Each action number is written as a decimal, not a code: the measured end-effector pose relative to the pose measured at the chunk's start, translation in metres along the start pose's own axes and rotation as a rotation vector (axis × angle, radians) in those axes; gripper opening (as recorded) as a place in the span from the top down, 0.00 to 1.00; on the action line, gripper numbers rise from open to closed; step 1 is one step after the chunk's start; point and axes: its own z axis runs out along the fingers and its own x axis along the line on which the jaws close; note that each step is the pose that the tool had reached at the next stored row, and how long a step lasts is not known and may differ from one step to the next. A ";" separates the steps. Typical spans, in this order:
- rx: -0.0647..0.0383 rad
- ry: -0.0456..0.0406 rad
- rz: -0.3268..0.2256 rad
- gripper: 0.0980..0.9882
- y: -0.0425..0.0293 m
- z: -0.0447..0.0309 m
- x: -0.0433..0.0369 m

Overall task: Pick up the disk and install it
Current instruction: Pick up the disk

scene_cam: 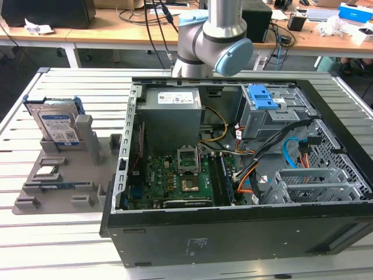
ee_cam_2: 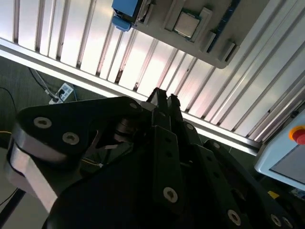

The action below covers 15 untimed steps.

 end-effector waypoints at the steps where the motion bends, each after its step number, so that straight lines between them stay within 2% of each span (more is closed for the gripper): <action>1: 0.000 0.0000 0.000 0.85 0.0000 0.0000 0.0000; 6: 0.000 0.0001 -0.001 0.50 0.0000 0.0000 0.0000; 8: 0.000 0.0000 -0.001 0.50 -0.0003 0.0000 -0.0001; 11: 0.000 0.0006 -0.001 0.50 -0.0100 -0.0004 -0.0035; 13: 0.000 0.0006 -0.001 0.50 -0.0134 -0.0005 -0.0055; 15: 0.000 0.0006 -0.001 0.50 -0.0208 -0.0007 -0.0107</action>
